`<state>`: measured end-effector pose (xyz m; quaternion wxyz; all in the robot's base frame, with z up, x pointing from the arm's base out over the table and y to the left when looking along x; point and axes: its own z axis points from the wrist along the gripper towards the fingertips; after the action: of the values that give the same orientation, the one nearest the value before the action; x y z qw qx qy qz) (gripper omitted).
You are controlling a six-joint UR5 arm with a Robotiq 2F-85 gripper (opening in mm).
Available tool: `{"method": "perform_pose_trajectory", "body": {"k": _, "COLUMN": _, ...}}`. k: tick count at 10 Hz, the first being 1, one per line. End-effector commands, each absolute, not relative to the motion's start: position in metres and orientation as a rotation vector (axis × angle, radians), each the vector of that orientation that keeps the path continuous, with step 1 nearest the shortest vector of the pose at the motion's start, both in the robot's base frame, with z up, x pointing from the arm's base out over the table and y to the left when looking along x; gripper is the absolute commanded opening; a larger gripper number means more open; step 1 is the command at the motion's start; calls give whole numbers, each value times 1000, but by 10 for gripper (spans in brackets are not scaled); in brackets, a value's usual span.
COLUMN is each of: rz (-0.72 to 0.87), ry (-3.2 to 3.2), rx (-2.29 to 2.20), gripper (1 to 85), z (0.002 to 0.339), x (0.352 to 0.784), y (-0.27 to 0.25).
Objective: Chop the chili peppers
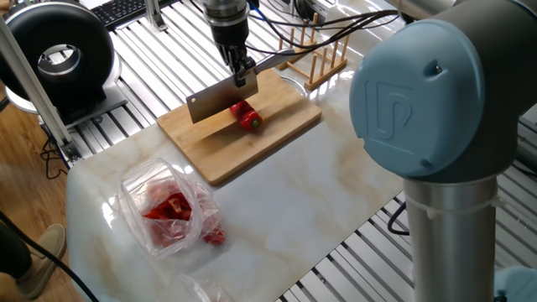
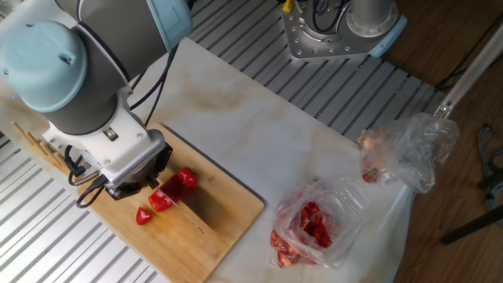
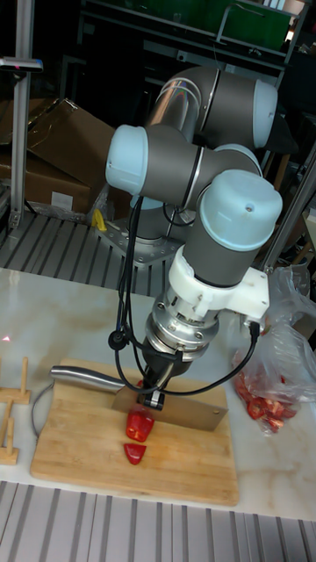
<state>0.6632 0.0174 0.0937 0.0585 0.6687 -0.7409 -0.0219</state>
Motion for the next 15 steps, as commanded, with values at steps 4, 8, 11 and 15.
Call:
{"method": "perform_pose_trajectory", "body": {"k": 4, "rz": -88, "ry": -2260, "rx": 2031, "gripper": 13, "z": 91, "x": 666, "y": 20}}
{"method": "perform_pose_trajectory", "body": {"k": 8, "rz": -85, "ry": -2262, "rx": 2023, "gripper": 13, "z": 90, "x": 666, "y": 18}}
{"method": "perform_pose_trajectory", "body": {"k": 11, "rz": -90, "ry": -2264, "rx": 2019, "gripper": 13, "z": 88, "x": 666, "y": 17}}
{"method": "perform_pose_trajectory", "body": {"k": 15, "rz": -108, "ry": -2262, "rx": 2018, "gripper": 13, "z": 89, "x": 665, "y": 18}}
